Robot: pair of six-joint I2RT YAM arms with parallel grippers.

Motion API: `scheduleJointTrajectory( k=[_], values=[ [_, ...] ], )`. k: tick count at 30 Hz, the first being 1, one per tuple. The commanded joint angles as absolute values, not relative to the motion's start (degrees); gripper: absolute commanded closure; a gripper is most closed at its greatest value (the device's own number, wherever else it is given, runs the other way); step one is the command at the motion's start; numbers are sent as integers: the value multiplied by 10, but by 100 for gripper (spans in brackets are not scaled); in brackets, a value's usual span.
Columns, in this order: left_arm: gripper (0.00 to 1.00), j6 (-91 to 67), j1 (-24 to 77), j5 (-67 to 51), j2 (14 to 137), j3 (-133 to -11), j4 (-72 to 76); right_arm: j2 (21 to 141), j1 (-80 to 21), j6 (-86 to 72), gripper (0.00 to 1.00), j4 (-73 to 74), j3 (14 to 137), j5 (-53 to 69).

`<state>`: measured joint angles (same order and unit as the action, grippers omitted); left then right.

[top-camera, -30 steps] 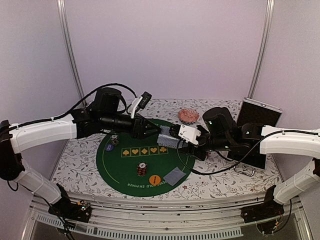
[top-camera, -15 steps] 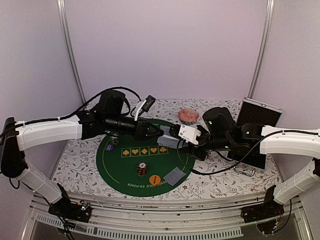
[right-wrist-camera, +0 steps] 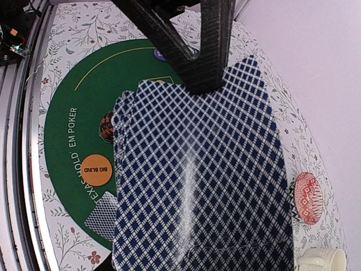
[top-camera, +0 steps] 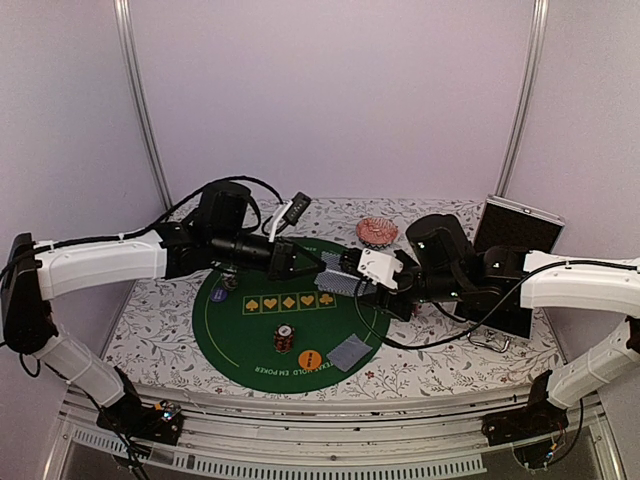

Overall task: Distribute texas hold em gaming equipment
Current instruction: Pick up the poker card from the face-down deck piles.

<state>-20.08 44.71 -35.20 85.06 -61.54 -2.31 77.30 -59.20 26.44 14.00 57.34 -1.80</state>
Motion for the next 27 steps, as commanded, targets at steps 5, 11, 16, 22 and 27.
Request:
scheduleJointTrajectory(
  k=[5, 11, 16, 22, 27],
  values=[
    [100, -210, 445, -375, 822, -600, 6, 756, -594, 264, 56, 125, 570, -18],
    [100, -217, 444, -374, 793, -592, 17, 751, -580, 260, 56, 124, 562, -14],
    [100, -226, 443, -376, 786, -587, 18, 748, -572, 258, 56, 123, 560, -9],
    [100, -263, 440, -328, 743, -578, 38, 738, -543, 250, 56, 123, 552, -12],
    [100, -364, 431, -192, 675, -526, 73, 722, -521, 238, 57, 126, 546, -37]
  ],
)
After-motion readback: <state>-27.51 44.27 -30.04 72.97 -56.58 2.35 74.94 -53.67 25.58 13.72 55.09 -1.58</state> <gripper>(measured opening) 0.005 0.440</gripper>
